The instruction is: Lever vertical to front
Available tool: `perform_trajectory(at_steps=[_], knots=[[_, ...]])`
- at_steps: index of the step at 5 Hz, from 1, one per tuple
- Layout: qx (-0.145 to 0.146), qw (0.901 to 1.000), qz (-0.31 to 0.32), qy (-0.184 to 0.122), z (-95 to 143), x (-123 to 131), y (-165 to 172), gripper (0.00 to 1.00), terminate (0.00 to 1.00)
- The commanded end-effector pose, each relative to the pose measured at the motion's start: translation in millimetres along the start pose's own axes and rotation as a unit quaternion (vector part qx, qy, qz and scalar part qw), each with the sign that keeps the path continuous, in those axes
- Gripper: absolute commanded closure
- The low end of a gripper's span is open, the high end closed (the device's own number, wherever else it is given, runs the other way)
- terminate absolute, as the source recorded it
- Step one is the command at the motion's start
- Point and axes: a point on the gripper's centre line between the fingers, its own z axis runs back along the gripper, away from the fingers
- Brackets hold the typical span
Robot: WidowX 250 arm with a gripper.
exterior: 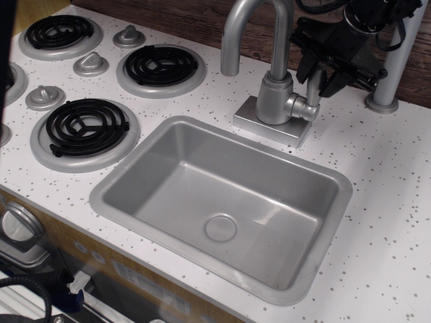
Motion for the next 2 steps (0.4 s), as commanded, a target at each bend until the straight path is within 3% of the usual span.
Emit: perform_trajectory(at_steps=[1, 2], knots=[[-0.015, 0.9998, 0.014, 0.002, 14.6, -12.5, 1.4, 1.00, 0.00], [-0.042, 0.9987, 0.015, 0.026, 6.2, -21.2, 0.3, 1.00, 0.00]])
